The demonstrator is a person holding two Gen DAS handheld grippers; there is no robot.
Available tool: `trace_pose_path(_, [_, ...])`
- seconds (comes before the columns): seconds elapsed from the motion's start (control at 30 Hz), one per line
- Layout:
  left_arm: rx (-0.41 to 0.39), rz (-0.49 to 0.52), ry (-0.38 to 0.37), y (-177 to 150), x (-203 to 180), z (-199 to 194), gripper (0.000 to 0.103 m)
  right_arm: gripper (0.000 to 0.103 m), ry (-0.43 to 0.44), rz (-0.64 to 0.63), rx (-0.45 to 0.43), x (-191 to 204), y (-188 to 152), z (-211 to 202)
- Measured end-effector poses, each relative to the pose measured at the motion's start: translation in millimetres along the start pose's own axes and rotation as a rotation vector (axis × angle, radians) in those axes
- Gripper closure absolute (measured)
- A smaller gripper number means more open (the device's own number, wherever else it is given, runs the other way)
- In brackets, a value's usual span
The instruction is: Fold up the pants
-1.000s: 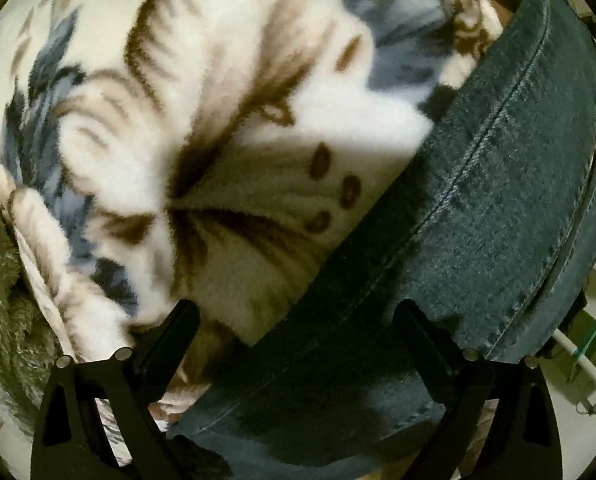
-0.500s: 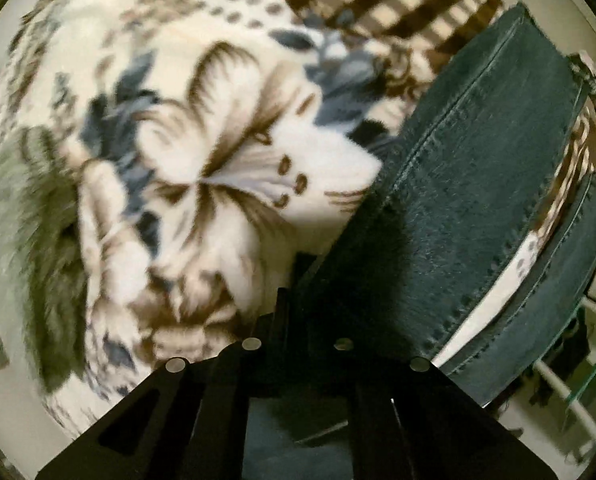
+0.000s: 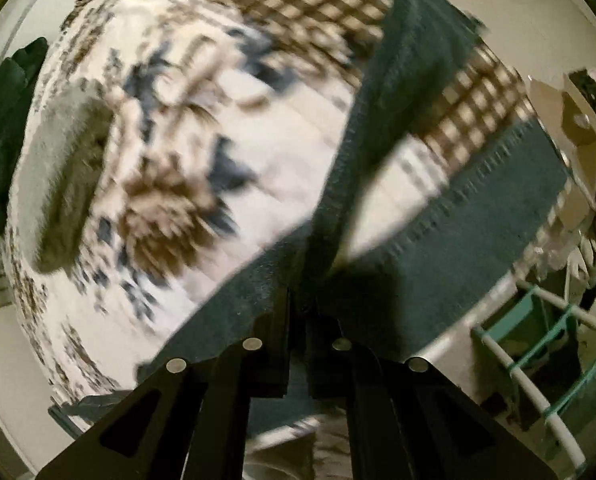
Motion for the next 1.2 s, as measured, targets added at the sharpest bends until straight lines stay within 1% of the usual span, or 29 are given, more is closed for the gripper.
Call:
trace_pose_path(0.1, [0.056, -0.025, -0.001, -32.2, -16.3, 21.7, 0.102, 0.097, -0.009, 0.022, 0.034, -39.3, -21.4, 13.2])
trace_pose_path(0.2, [0.091, -0.042, 0.012, -51.1, -26.8, 41.7, 0.101, 0.097, -0.009, 0.047, 0.075, -71.9, -36.4, 34.5])
trace_pose_path(0.27, [0.13, -0.04, 0.02, -59.3, -31.7, 55.7, 0.098, 0.097, -0.009, 0.034, 0.079, -82.1, -42.4, 49.7])
trace_pose_path(0.3, [0.157, -0.043, 0.04, -62.7, -32.5, 62.1, 0.095, 0.097, -0.006, 0.027, 0.081, -89.3, -44.6, 57.2])
trace_pose_path(0.33, [0.176, -0.062, 0.052, -65.7, -31.8, 64.4, 0.093, 0.091, 0.0, 0.021, 0.088, -94.7, -46.2, 63.9])
trace_pose_path(0.37, [0.182, -0.1, 0.046, -67.6, -30.7, 63.3, 0.092, 0.076, 0.008, 0.015, 0.103, -102.5, -46.8, 70.2])
trace_pose_path(0.4, [0.177, -0.123, 0.036, -68.4, -30.8, 60.0, 0.089, 0.064, 0.01, 0.014, 0.107, -106.8, -46.6, 72.3])
trace_pose_path(0.43, [0.172, -0.141, 0.041, -69.2, -31.3, 55.2, 0.078, 0.045, 0.024, 0.011, 0.098, -112.7, -45.3, 70.9])
trace_pose_path(0.47, [0.164, -0.162, 0.04, -68.6, -32.2, 48.9, 0.064, 0.035, 0.036, 0.004, 0.084, -116.4, -43.7, 66.9])
trace_pose_path(0.5, [0.158, -0.17, 0.032, -67.4, -33.8, 44.6, 0.057, 0.034, 0.041, -0.013, 0.066, -119.2, -40.8, 58.4])
trace_pose_path(0.53, [0.148, -0.18, 0.026, -65.4, -35.5, 39.4, 0.047, 0.033, 0.038, -0.036, 0.048, -124.0, -37.4, 49.1])
trace_pose_path(0.6, [0.118, -0.202, 0.016, -56.7, -41.4, 28.3, 0.035, 0.033, 0.028, -0.059, 0.013, -134.2, -28.6, 30.5])
trace_pose_path(0.67, [0.08, -0.215, -0.006, -44.3, -50.5, 20.8, 0.035, 0.033, 0.042, -0.033, -0.02, -150.8, -14.9, 12.6])
trace_pose_path(0.7, [0.057, -0.221, -0.012, -35.6, -56.9, 18.6, 0.035, 0.033, 0.051, 0.001, -0.041, -164.0, -4.9, 3.0])
trace_pose_path(0.8, [0.007, -0.229, -0.03, 0.7, -77.5, 18.6, 0.034, 0.033, 0.077, 0.153, -0.114, -213.0, 29.5, -21.2])
trace_pose_path(0.87, [-0.012, -0.229, -0.043, 24.0, -90.3, 22.8, 0.034, 0.033, 0.099, 0.252, -0.15, -242.5, 48.7, -28.1])
trace_pose_path(0.93, [-0.018, -0.218, -0.048, 43.3, -110.5, 35.4, 0.034, 0.034, 0.119, 0.34, -0.182, -271.3, 68.1, -28.4])
trace_pose_path(0.97, [-0.014, -0.212, -0.053, 50.5, -118.8, 40.0, 0.034, 0.035, 0.131, 0.363, -0.186, -278.3, 73.2, -25.0])
trace_pose_path(1.0, [-0.01, -0.202, -0.055, 56.0, -129.4, 46.9, 0.034, 0.036, 0.143, 0.386, -0.185, -286.0, 79.6, -19.9])
trace_pose_path(1.03, [-0.001, -0.187, -0.058, 60.4, -140.5, 54.6, 0.034, 0.041, 0.156, 0.402, -0.182, -293.0, 85.7, -14.0])
trace_pose_path(1.07, [0.006, -0.177, -0.061, 62.8, -147.4, 58.2, 0.034, 0.043, 0.168, 0.411, -0.181, -296.1, 90.1, -8.2])
trace_pose_path(1.13, [0.019, -0.147, -0.06, 66.3, -162.5, 68.3, 0.034, 0.045, 0.176, 0.41, -0.187, -302.4, 100.0, 1.4])
trace_pose_path(1.2, [0.027, -0.113, -0.056, 66.6, -174.8, 75.4, 0.034, 0.047, 0.189, 0.394, -0.204, -299.5, 104.1, 9.6])
Point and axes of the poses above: each gripper's, at about its wrist camera, not at the fingertips, and z roughly the way its jaws point, x to its left, y to its top, the point moved 5 cm from there along z, roughly the way its jaws point, and after that the axes turned 4 degrees about y, right-handed, at the moved point
